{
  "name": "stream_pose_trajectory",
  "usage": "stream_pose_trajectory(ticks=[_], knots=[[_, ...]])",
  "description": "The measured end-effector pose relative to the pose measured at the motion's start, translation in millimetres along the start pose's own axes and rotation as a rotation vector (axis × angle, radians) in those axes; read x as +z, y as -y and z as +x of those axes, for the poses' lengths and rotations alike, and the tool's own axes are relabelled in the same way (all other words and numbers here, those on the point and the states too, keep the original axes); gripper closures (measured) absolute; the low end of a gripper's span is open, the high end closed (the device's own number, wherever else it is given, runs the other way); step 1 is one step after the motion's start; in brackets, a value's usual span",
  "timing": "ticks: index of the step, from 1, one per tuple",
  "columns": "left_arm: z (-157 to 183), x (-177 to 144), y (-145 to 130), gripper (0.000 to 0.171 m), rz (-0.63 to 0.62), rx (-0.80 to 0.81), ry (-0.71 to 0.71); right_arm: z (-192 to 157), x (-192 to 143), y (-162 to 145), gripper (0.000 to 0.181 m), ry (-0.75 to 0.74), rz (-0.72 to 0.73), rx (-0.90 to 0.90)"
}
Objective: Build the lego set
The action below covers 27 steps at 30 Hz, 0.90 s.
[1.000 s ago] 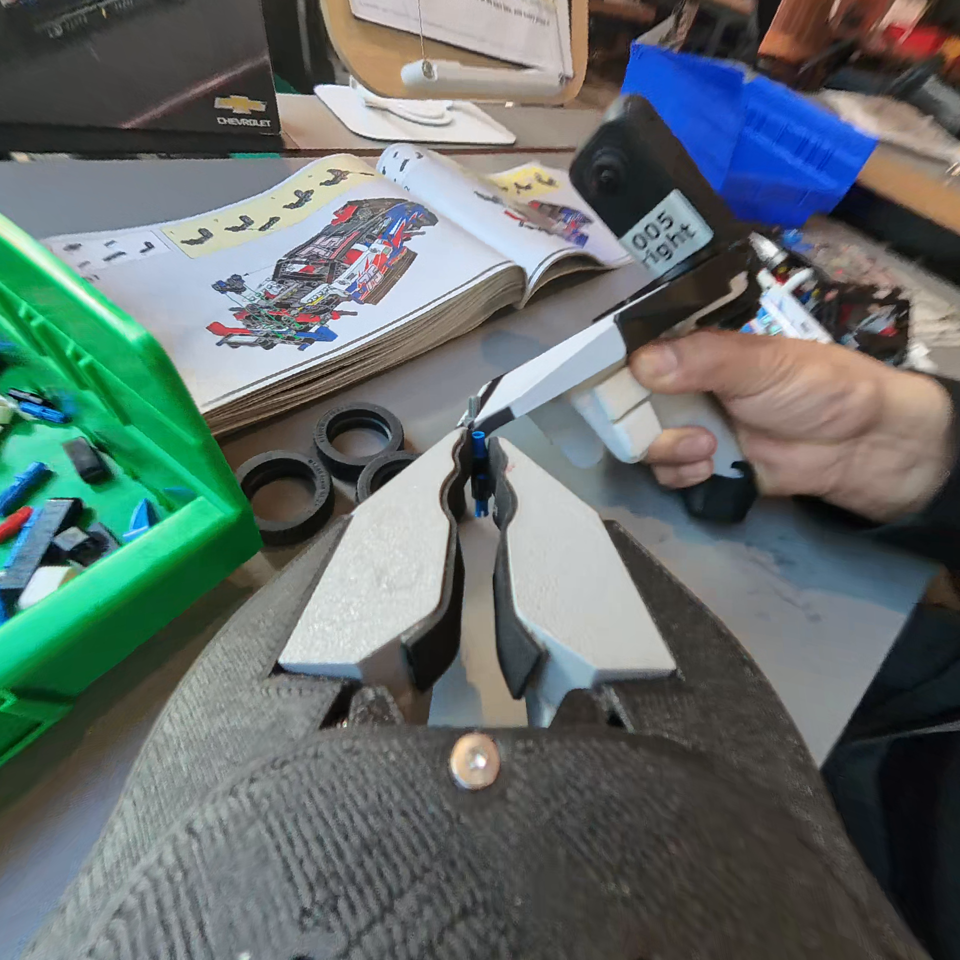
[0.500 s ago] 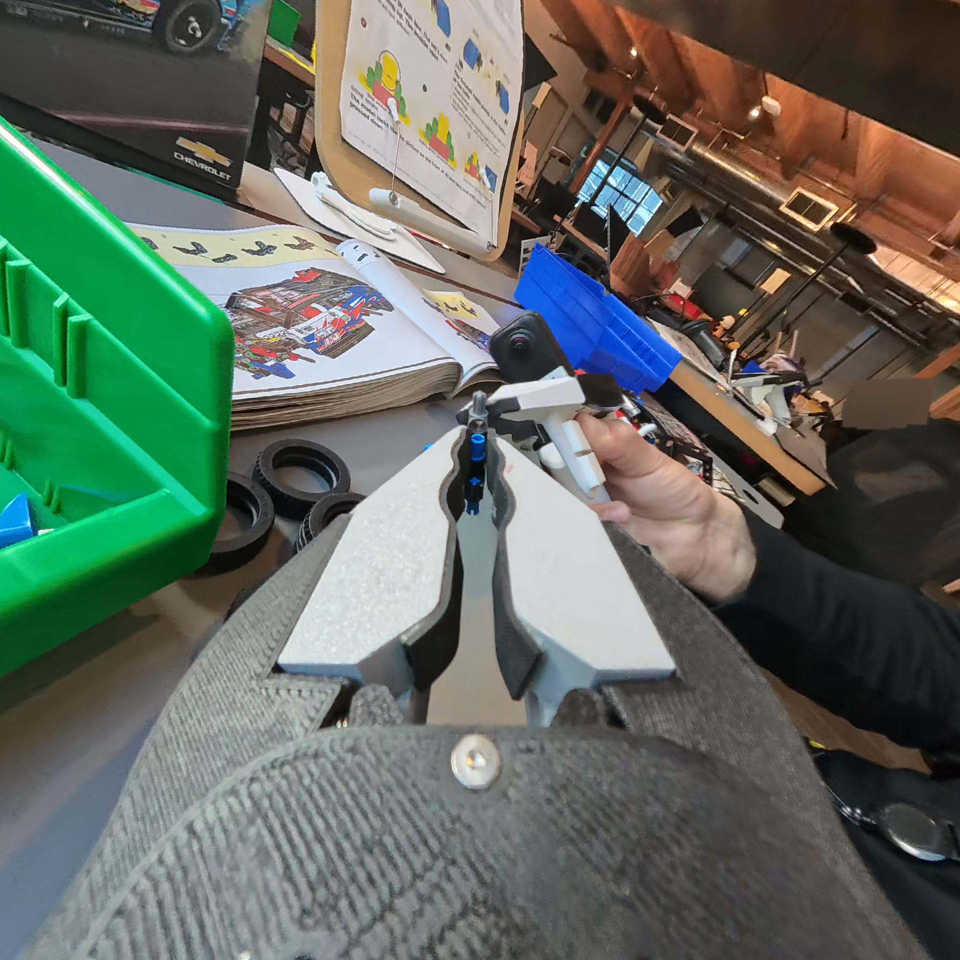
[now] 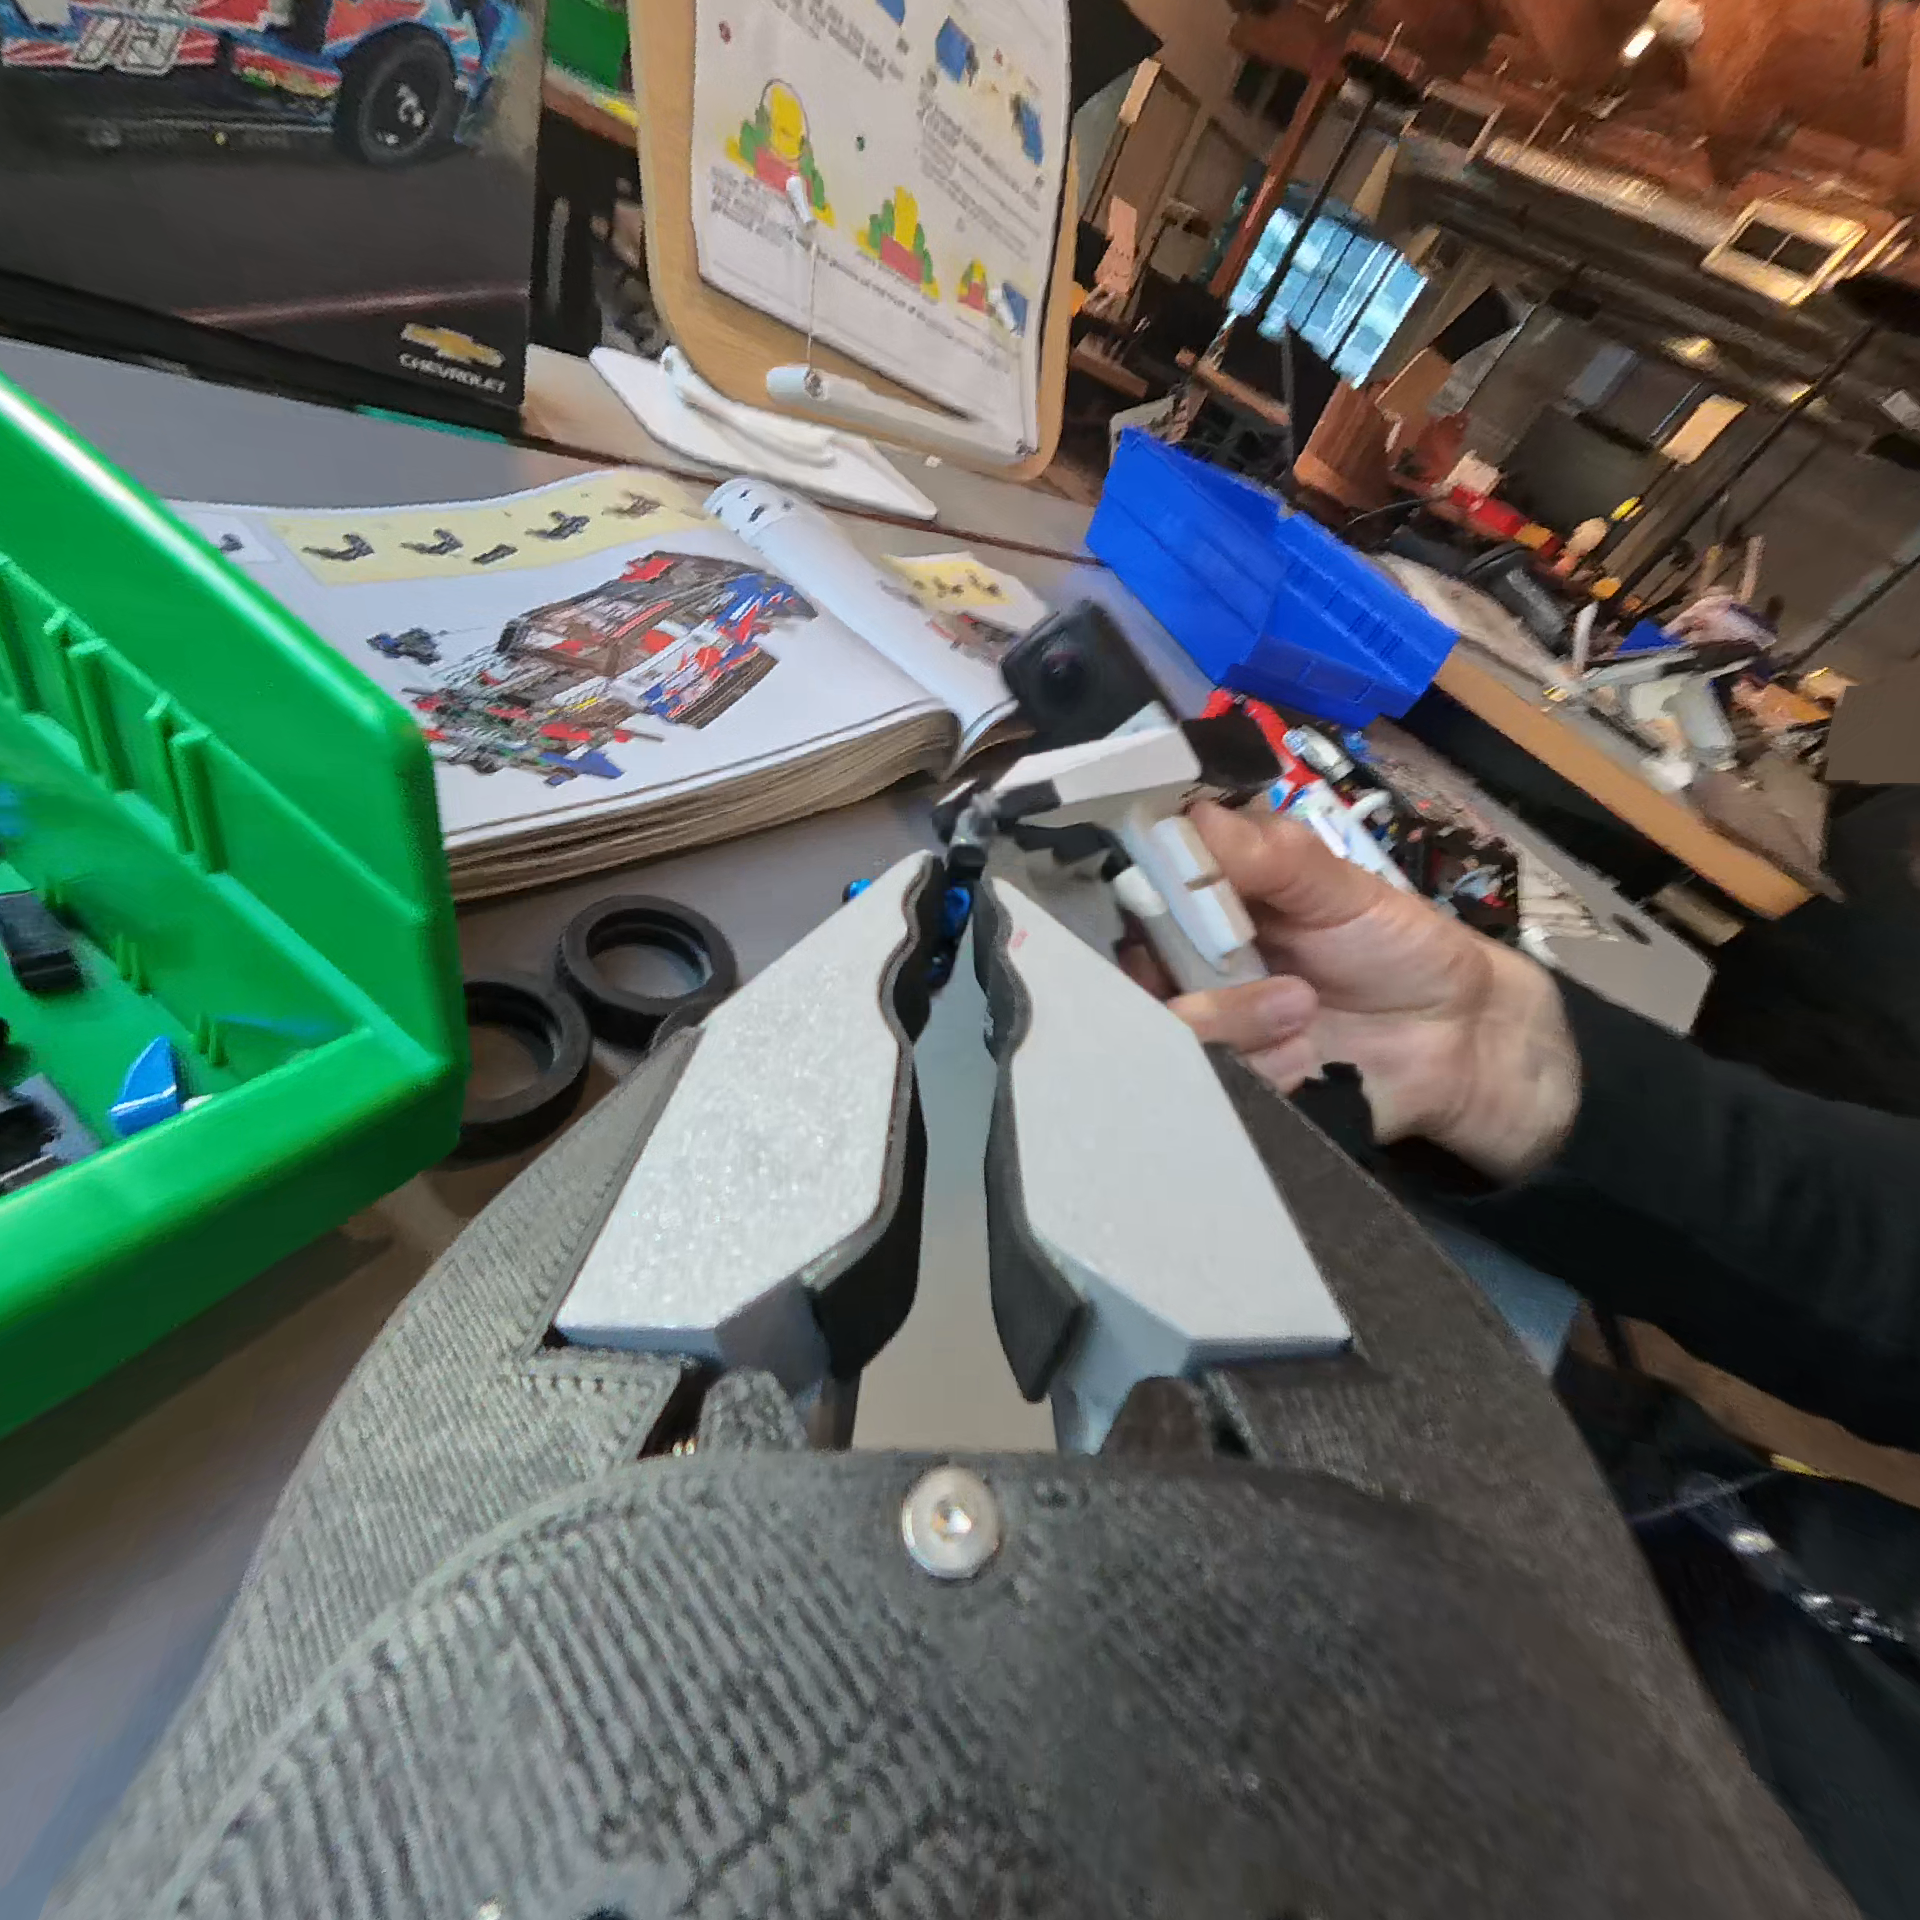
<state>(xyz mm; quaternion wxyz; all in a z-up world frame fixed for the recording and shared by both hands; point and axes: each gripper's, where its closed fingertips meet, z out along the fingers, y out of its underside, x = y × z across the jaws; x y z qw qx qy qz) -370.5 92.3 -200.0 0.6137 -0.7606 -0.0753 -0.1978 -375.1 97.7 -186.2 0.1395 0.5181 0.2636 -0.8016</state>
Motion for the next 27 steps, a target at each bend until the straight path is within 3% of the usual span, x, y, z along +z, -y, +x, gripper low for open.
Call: stream_pose_trajectory(ticks=[2, 4, 6, 9, 15, 24, 27], knots=[[-29, 1, -31, 0.171, -0.211, 0.116, 0.2, -24, 9, -12, 0.181, 0.146, -0.048, -0.043], [-8, 7, -28, 0.171, -0.182, 0.285, 0.159, -18, 16, -14, 0.181, 0.134, -0.025, -0.003], [11, 12, -35, 0.171, -0.194, 0.22, 0.081, -11, 8, 5, 0.181, 0.089, 0.069, -0.031], [-7, 5, -35, 0.171, -0.205, 0.166, 0.135, -17, -8, 22, 0.181, 0.149, 0.179, -0.005], [-15, 6, -43, 0.171, -0.265, 0.119, 0.15, -5, 13, -8, 0.181, 0.007, 0.013, -0.12], [-13, 14, -58, 0.171, -0.368, 0.196, 0.169, -13, 9, -15, 0.181, -0.043, 0.04, -0.261], [-9, 17, -65, 0.171, -0.411, 0.215, 0.14, -22, 10, -36, 0.181, -0.073, -0.005, -0.313]])
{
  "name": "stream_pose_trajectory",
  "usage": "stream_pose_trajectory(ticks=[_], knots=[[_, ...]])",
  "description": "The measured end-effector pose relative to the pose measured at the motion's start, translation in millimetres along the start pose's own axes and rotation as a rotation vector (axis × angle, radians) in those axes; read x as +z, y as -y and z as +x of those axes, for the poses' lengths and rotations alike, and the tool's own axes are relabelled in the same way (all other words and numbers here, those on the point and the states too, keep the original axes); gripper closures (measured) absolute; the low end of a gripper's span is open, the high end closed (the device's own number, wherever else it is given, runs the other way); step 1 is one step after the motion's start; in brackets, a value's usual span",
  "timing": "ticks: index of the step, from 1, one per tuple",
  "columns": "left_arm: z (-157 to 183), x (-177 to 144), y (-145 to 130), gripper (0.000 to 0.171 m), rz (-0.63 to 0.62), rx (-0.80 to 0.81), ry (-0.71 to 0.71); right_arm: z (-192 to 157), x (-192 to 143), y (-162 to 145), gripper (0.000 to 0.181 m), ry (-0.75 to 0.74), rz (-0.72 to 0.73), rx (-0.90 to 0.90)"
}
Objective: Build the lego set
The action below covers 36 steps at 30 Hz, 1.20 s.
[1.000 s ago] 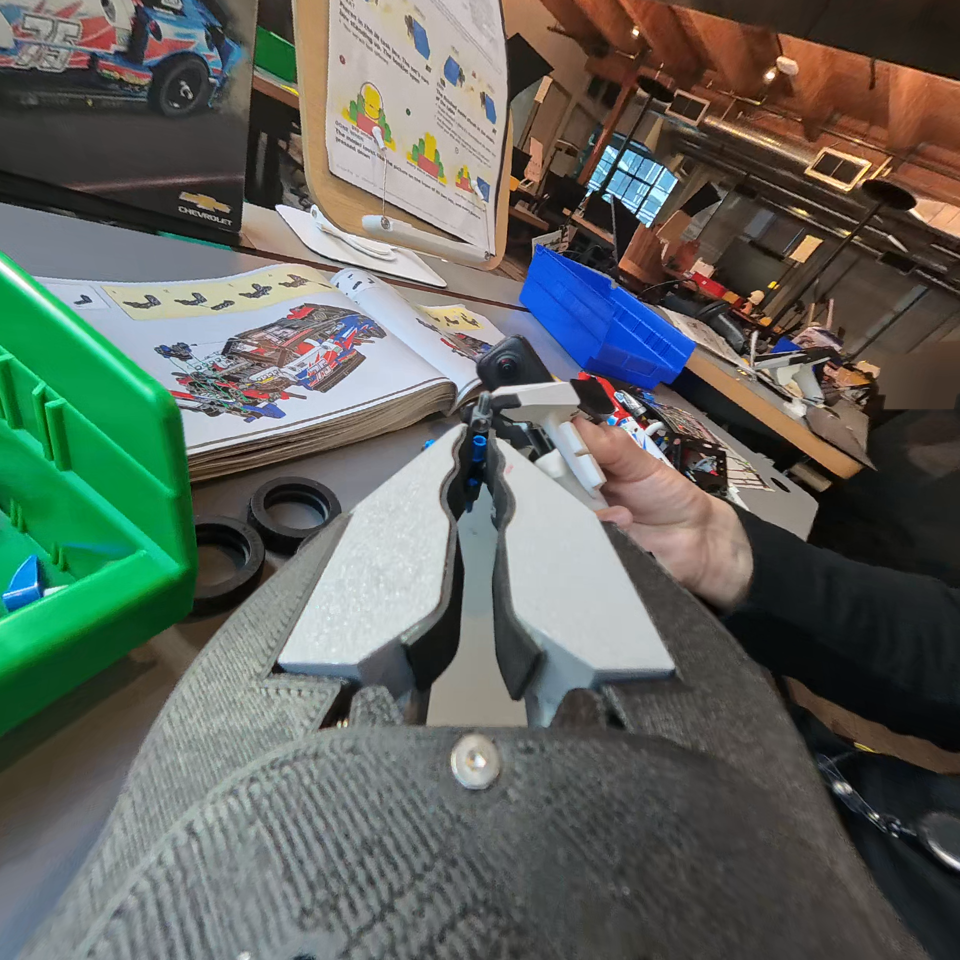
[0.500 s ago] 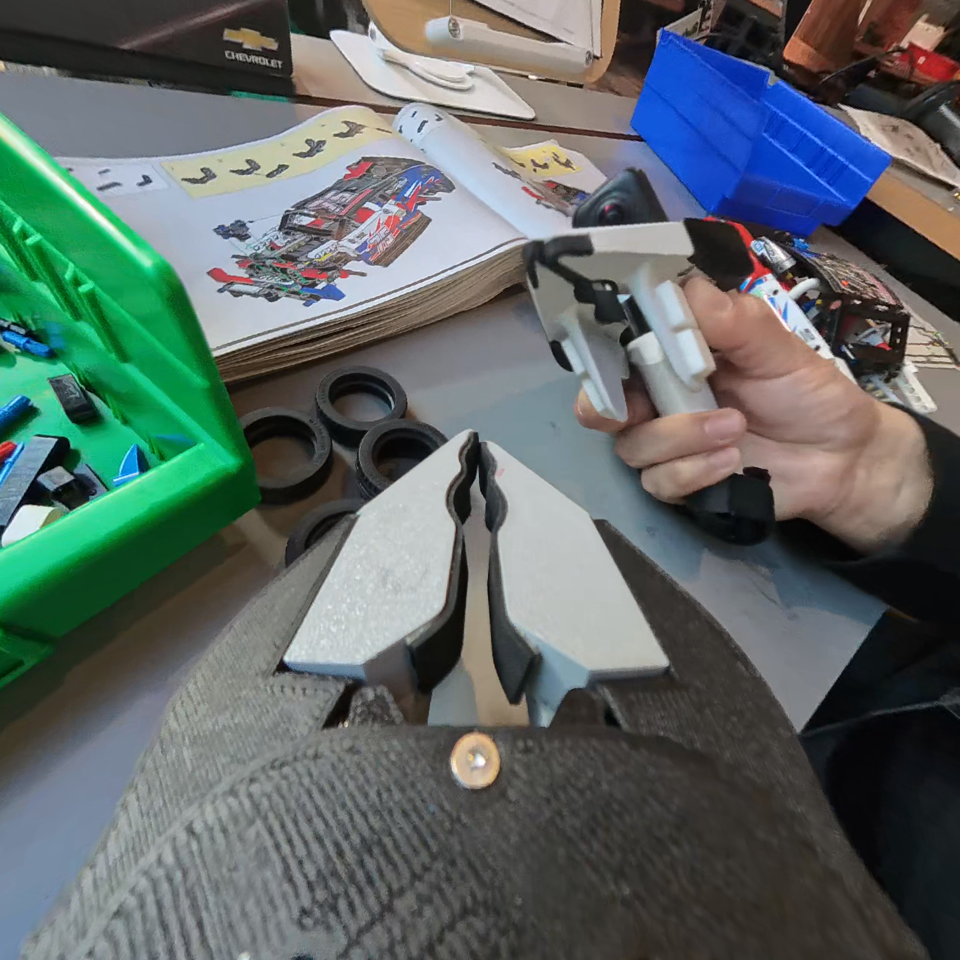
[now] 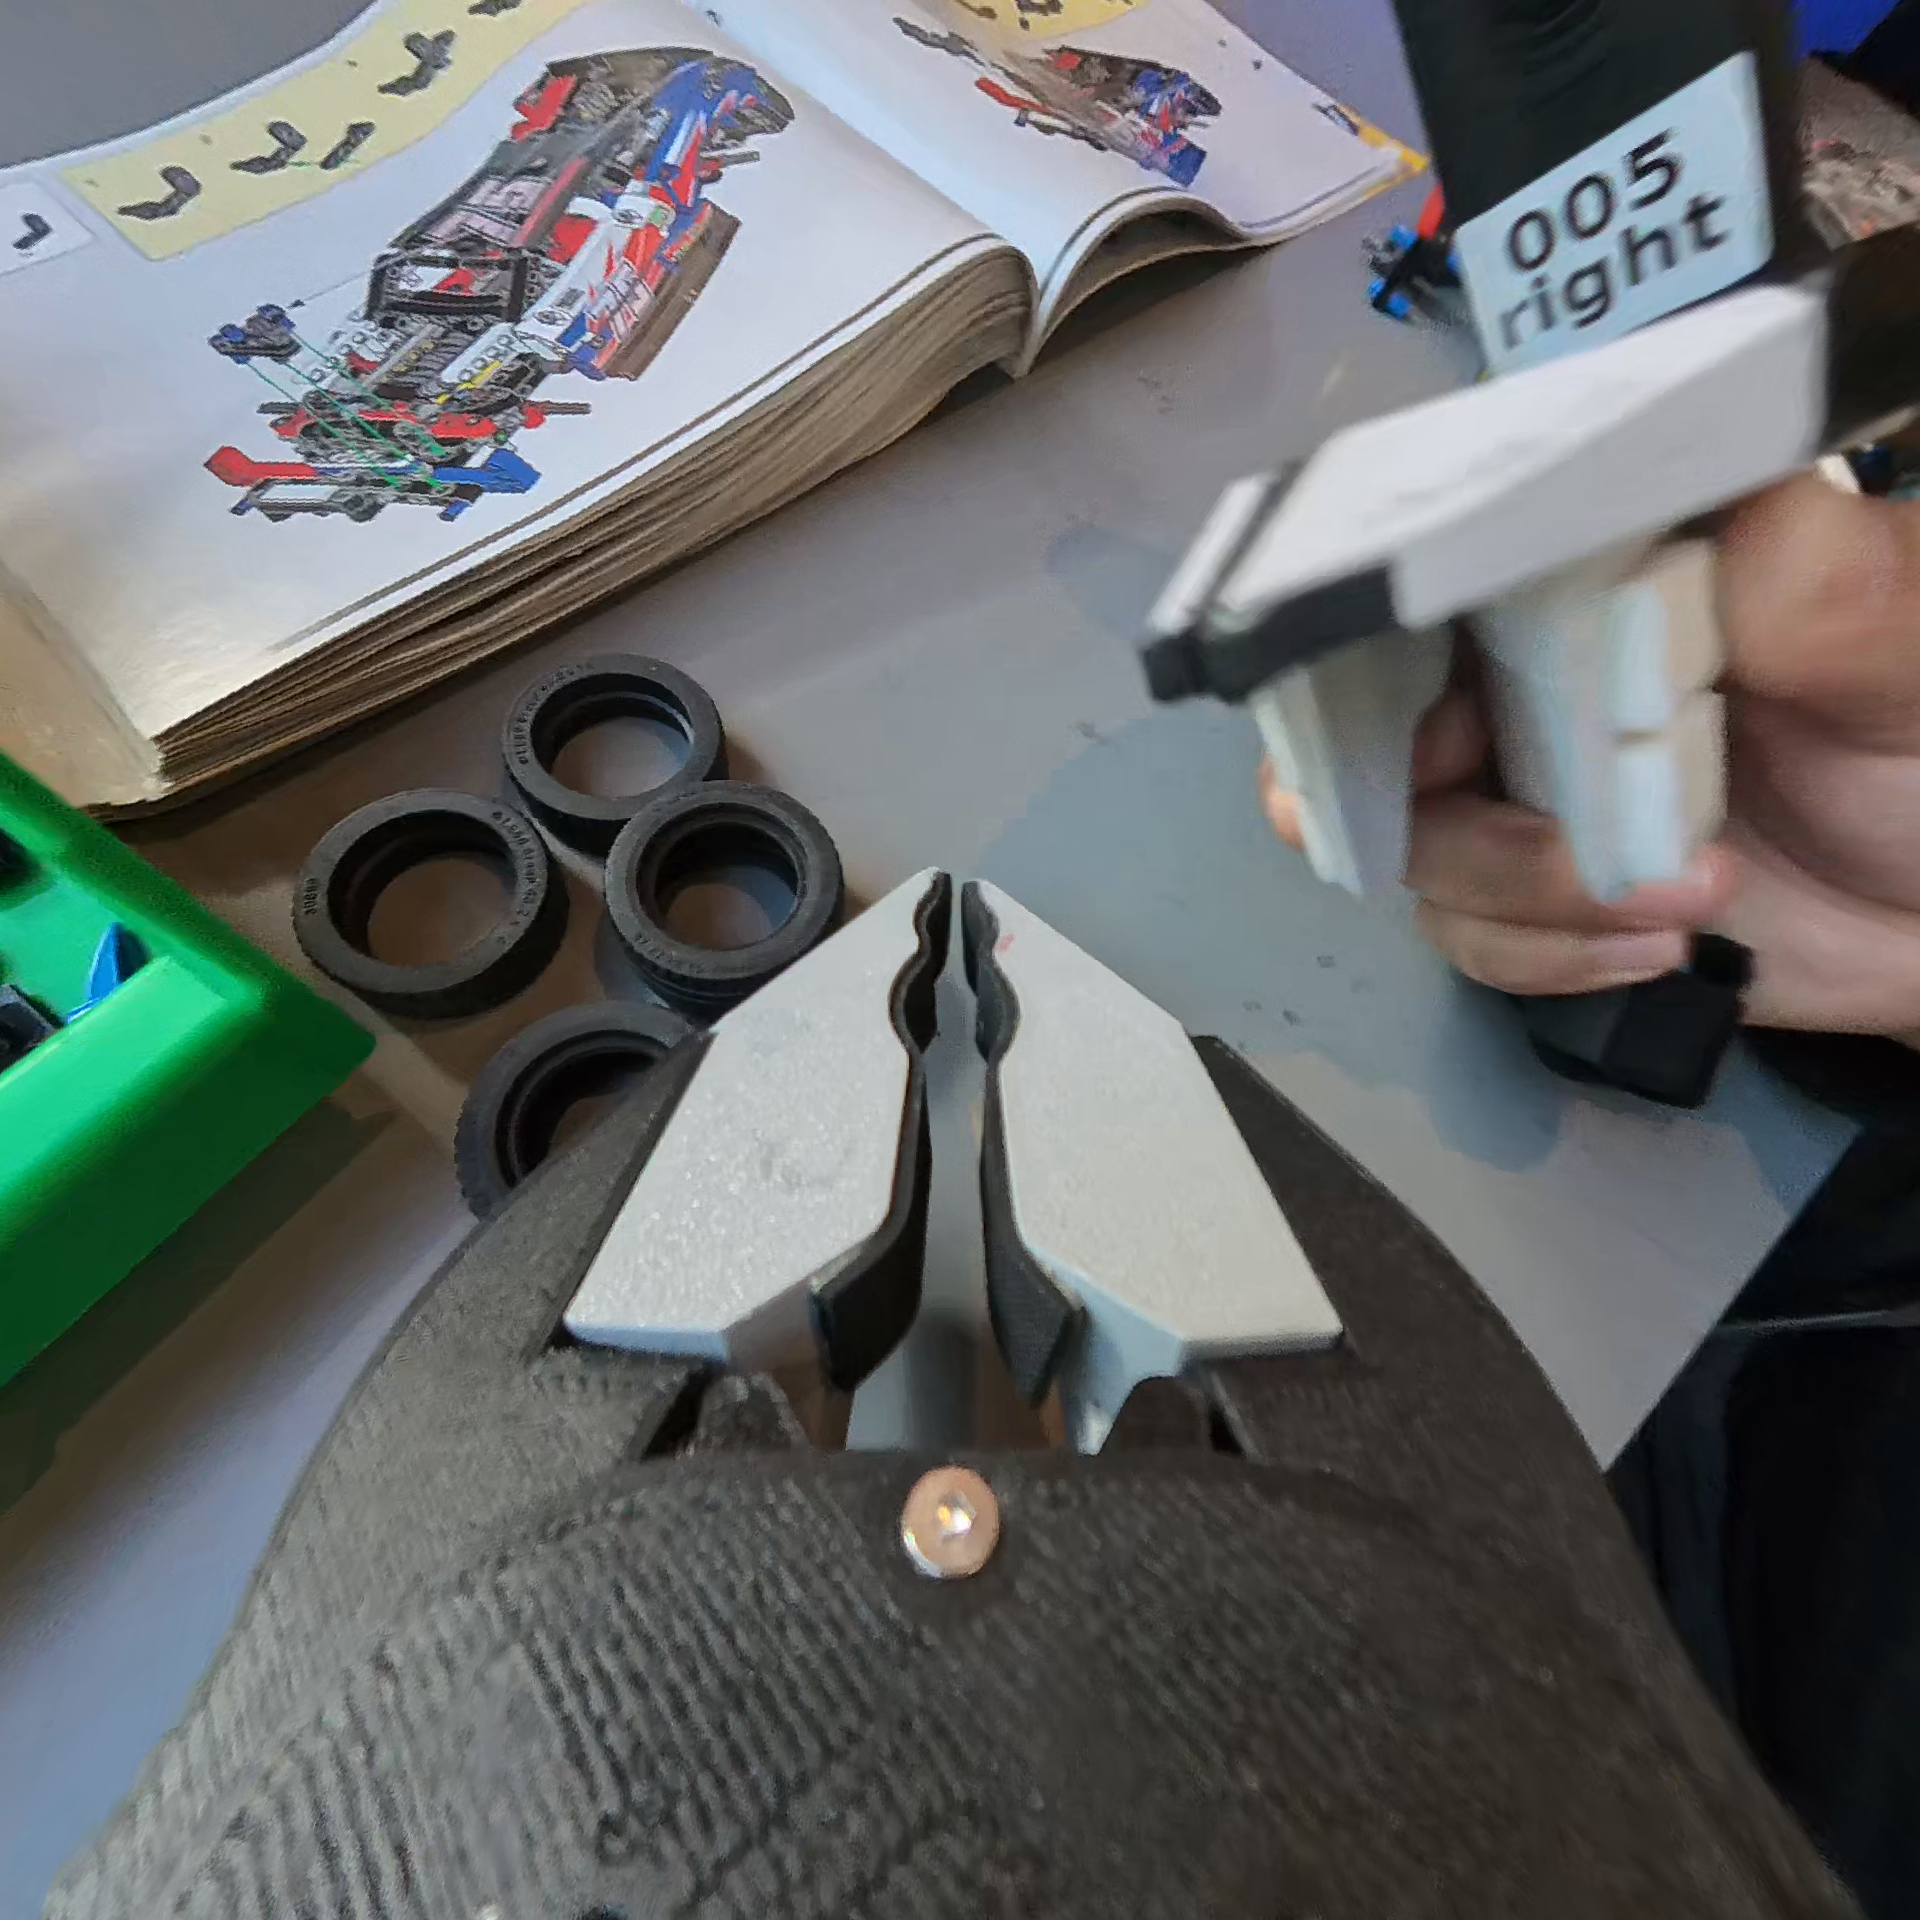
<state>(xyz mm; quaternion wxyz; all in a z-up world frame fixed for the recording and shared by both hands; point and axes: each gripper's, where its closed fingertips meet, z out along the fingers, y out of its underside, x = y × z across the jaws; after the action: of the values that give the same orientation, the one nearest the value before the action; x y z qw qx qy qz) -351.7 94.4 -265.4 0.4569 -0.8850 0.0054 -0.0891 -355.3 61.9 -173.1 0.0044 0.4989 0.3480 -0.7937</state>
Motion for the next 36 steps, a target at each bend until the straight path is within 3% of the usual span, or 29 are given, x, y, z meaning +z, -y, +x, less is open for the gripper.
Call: stream_pose_trajectory(ticks=[6, 14, 19, 23, 26, 28, 33, 36], knots=[[9, 9, -10, 0.168, -0.082, 0.088, -0.002, -50, -6, -49, 0.179, -0.075, -0.228, -0.161], [18, 16, -20, 0.157, -0.154, 0.178, -0.011, -105, -70, -85, 0.154, -0.14, -0.412, -0.451], [19, 16, -20, 0.145, -0.154, 0.186, -0.011, -112, -129, -66, 0.151, -0.302, -0.39, -0.598], [18, 18, -19, 0.146, -0.154, 0.169, -0.002, -104, -179, -43, 0.152, -0.491, -0.356, -0.669], [22, 19, -18, 0.147, -0.152, 0.132, -0.023, -105, -204, -34, 0.152, -0.533, -0.311, -0.658], [25, 18, -18, 0.152, -0.151, 0.07, -0.062, -104, -218, -31, 0.153, -0.559, -0.291, -0.661], [48, 13, -15, 0.144, -0.176, -0.189, -0.247, -101, -251, -26, 0.156, -0.637, -0.288, -0.706], [62, 9, -4, 0.144, -0.151, -0.238, -0.322, -95, -271, -27, 0.156, -0.685, -0.308, -0.711]])
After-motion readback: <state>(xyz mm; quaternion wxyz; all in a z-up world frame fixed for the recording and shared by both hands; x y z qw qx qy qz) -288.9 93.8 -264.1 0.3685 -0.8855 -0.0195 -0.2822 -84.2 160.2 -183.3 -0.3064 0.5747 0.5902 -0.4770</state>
